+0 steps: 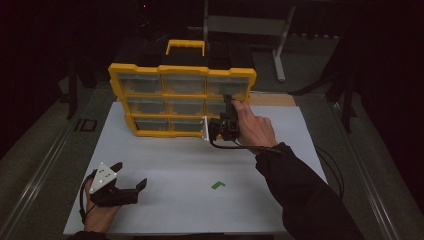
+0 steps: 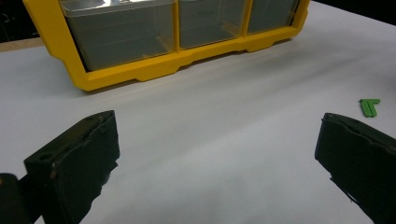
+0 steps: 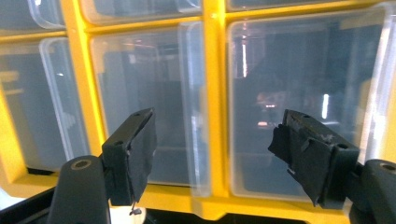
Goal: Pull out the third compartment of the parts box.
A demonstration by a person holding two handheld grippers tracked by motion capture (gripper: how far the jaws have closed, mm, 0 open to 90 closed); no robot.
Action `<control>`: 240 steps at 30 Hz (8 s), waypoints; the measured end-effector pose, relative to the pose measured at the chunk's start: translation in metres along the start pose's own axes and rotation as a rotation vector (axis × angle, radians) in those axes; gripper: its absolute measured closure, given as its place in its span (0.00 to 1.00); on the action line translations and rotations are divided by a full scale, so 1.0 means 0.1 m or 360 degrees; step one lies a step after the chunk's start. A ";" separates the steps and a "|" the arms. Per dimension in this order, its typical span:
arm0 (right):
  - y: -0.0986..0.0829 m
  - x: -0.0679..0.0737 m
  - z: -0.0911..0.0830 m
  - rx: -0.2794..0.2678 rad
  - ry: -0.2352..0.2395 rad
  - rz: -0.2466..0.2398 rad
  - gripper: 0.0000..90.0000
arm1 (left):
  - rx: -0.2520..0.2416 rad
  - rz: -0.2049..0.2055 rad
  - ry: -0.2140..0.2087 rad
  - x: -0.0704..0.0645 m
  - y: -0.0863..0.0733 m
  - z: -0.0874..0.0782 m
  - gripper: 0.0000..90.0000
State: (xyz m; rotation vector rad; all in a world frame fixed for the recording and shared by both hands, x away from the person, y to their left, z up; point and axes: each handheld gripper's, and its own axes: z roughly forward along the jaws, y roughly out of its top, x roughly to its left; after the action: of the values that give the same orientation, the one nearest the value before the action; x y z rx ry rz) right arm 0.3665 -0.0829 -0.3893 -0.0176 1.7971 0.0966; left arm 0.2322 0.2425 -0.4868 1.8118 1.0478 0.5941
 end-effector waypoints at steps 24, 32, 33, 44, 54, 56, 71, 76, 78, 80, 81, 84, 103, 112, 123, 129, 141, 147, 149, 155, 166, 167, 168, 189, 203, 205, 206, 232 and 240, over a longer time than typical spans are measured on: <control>-0.06 -0.55 -0.05 0.0019 -0.0205 0.0014 0.34 | 0.0006 0.0002 -0.0003 0.00 0.00 0.01 0.00; -0.04 -0.64 0.02 0.0050 -0.0227 -0.0015 0.42 | 0.0005 0.0000 -0.0007 0.00 0.00 0.01 0.00; -0.04 -0.64 0.02 0.0053 -0.0237 -0.0032 0.43 | 0.0005 0.0001 -0.0007 0.00 0.00 0.01 0.00; -0.05 -0.65 0.03 0.0058 -0.0296 -0.0042 0.51 | 0.0008 0.0004 -0.0010 -0.01 0.00 0.01 0.00; -0.07 -0.65 0.05 0.0077 -0.0330 -0.0040 0.54 | 0.0008 0.0003 -0.0010 0.00 0.00 0.01 0.00; -0.07 -0.65 0.05 0.0077 -0.0334 -0.0042 0.54 | 0.0008 0.0003 -0.0010 0.00 0.00 0.01 0.00; -0.09 -0.61 -0.01 0.0056 -0.0360 -0.0053 0.58 | 0.0011 0.0003 -0.0008 0.00 0.00 0.01 0.00; -0.11 -0.61 -0.05 0.0045 -0.0357 -0.0061 0.58 | 0.0014 0.0007 -0.0009 -0.01 0.00 0.01 0.00; -0.11 -0.61 -0.05 0.0046 -0.0348 -0.0064 0.61 | 0.0016 0.0006 -0.0009 -0.01 0.00 0.01 0.00; -0.10 -0.61 -0.05 0.0048 -0.0324 -0.0078 0.64 | 0.0014 0.0004 -0.0009 -0.01 0.00 0.01 0.00; -0.10 -0.61 -0.05 0.0050 -0.0302 -0.0077 0.67 | 0.0014 0.0005 -0.0008 -0.01 0.00 0.01 0.00; -0.10 -0.62 -0.06 0.0059 -0.0263 -0.0085 0.73 | 0.0014 0.0005 -0.0009 -0.01 0.00 0.01 0.00; -0.08 -0.62 -0.04 0.0085 -0.0173 -0.0121 0.87 | 0.0017 0.0008 -0.0010 -0.01 0.00 0.02 0.00; -0.09 -0.62 -0.07 0.0076 -0.0151 -0.0142 0.87 | 0.0017 0.0008 -0.0010 -0.01 0.00 0.02 0.00; -0.10 -0.62 -0.18 0.0050 -0.0135 -0.0144 0.87 | 0.0015 0.0007 -0.0008 -0.01 0.00 0.01 0.00; -0.10 -0.61 -0.23 0.0036 -0.0135 -0.0151 0.87 | 0.0018 0.0006 -0.0007 -0.01 0.00 0.01 0.00; -0.11 -0.56 -0.38 0.0010 -0.0153 -0.0157 0.87 | 0.0017 0.0007 -0.0007 -0.01 0.00 0.01 0.00; -0.12 -0.54 -0.47 -0.0005 -0.0159 -0.0177 0.87 | 0.0016 0.0008 -0.0007 -0.01 0.00 0.01 0.00; -0.11 -0.53 -0.50 -0.0011 -0.0162 -0.0182 0.87 | 0.0015 0.0006 -0.0007 -0.01 0.00 0.01 0.00; -0.11 -0.52 -0.58 -0.0017 -0.0161 -0.0195 0.87 | 0.0018 0.0010 -0.0007 -0.01 0.00 0.02 0.00; -0.13 -0.49 -0.66 -0.0035 -0.0173 -0.0202 0.87 | 0.0017 0.0004 -0.0006 -0.01 0.00 0.01 0.00; -0.13 -0.49 -0.66 -0.0035 -0.0173 -0.0202 0.87 | 0.0017 0.0004 -0.0006 -0.01 0.00 0.01 0.00; -0.13 -0.49 -0.67 -0.0037 -0.0172 -0.0204 0.87 | 0.0017 0.0005 -0.0006 -0.01 0.00 0.01 0.00; -0.13 -0.46 -0.78 -0.0054 -0.0164 -0.0213 0.87 | 0.0023 0.0010 -0.0006 -0.01 -0.01 0.02 0.00; -0.15 -0.43 -0.80 -0.0067 -0.0140 -0.0170 0.79 | 0.0025 0.0009 -0.0004 -0.01 -0.01 0.02 0.00; -0.16 -0.41 -0.81 -0.0074 -0.0145 -0.0160 0.73 | 0.0026 0.0009 -0.0005 -0.01 -0.01 0.02 0.00; -0.16 -0.40 -0.82 -0.0083 -0.0143 -0.0157 0.71 | 0.0027 0.0009 -0.0004 -0.01 -0.01 0.02 0.00; -0.26 0.54 -0.69 -0.0110 0.0165 -0.0023 0.39 | 0.0028 0.0009 -0.0009 -0.01 -0.01 0.02 0.00; -0.39 0.75 -0.59 -0.0081 0.0365 0.0172 0.33 | 0.0028 0.0007 -0.0008 -0.01 -0.01 0.02 0.00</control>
State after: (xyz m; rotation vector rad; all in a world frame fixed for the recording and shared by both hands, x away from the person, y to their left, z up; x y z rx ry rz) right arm 0.2944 -0.1233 -0.4517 0.0335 2.0245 0.2256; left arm 0.2333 0.2409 -0.4883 1.8305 1.0488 0.5847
